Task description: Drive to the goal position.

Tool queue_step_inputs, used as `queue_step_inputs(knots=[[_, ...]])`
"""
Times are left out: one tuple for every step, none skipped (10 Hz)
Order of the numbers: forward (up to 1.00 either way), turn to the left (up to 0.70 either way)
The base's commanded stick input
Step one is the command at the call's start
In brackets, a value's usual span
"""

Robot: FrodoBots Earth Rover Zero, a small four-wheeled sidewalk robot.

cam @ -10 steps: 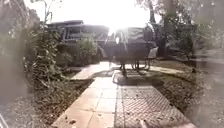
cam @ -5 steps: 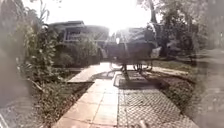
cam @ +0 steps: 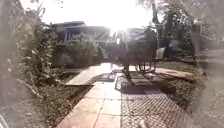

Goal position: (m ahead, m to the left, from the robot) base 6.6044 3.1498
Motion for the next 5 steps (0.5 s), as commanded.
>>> queue_step_inputs(knots=[[0.5, 0.0], [0.5, 0.0], [0.5, 0.0], [0.5, 0.0], [0.5, 0.0]])
